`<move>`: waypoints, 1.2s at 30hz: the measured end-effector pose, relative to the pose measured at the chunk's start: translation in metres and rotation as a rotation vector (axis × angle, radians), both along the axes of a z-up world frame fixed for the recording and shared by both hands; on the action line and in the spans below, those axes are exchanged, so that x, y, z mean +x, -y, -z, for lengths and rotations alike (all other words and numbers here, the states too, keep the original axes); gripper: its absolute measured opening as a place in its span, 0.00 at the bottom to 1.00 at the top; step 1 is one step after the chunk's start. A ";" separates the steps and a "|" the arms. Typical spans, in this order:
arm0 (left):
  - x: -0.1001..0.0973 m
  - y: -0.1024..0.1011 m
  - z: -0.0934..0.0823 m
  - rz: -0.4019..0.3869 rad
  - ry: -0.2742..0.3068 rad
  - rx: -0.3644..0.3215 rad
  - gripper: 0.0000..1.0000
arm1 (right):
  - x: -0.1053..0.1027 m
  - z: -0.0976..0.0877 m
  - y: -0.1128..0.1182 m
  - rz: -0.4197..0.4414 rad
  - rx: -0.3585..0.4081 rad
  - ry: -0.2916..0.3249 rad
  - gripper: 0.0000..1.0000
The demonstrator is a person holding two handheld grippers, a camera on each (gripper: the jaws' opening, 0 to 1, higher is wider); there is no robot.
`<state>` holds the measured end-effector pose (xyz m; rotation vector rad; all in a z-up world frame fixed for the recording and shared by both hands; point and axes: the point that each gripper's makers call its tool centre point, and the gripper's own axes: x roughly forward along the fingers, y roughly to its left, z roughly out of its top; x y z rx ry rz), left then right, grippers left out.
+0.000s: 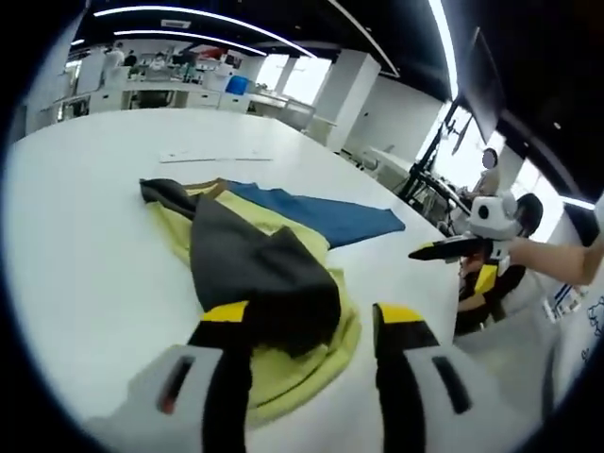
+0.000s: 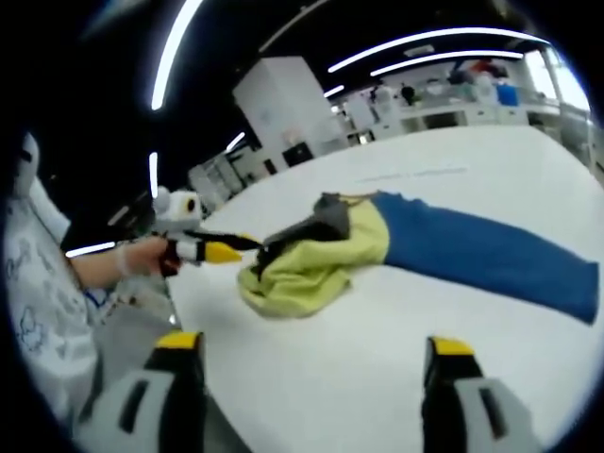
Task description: Fold the garment on the visible template until the final outline fits inside the template.
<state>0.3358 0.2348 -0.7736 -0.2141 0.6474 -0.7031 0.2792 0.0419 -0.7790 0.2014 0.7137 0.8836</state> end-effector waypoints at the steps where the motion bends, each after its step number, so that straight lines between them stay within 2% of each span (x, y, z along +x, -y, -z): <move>1: 0.001 -0.003 0.000 -0.012 -0.003 -0.002 0.49 | 0.000 0.000 0.000 0.001 0.002 0.000 0.97; 4: 0.002 -0.014 0.003 -0.036 0.002 0.010 0.48 | -0.001 0.000 -0.002 0.000 0.002 0.000 0.97; 10: 0.005 -0.030 0.018 -0.067 -0.024 0.032 0.47 | -0.002 0.000 -0.003 0.001 0.005 -0.002 0.97; 17: 0.004 -0.034 0.031 -0.081 -0.050 0.044 0.39 | -0.003 -0.001 -0.004 0.008 0.006 -0.004 0.97; 20: 0.002 -0.033 0.034 -0.078 -0.066 0.026 0.33 | -0.003 -0.001 -0.002 0.011 0.006 -0.004 0.97; 23: 0.001 -0.033 0.036 -0.064 -0.061 0.040 0.30 | -0.003 0.000 -0.001 0.012 0.006 -0.005 0.97; 31: 0.003 -0.034 0.029 -0.058 -0.041 0.023 0.20 | -0.005 -0.001 -0.002 0.020 0.012 -0.009 0.97; 36: 0.005 -0.035 0.023 -0.058 -0.025 0.009 0.08 | -0.005 -0.003 -0.004 0.022 0.021 -0.007 0.98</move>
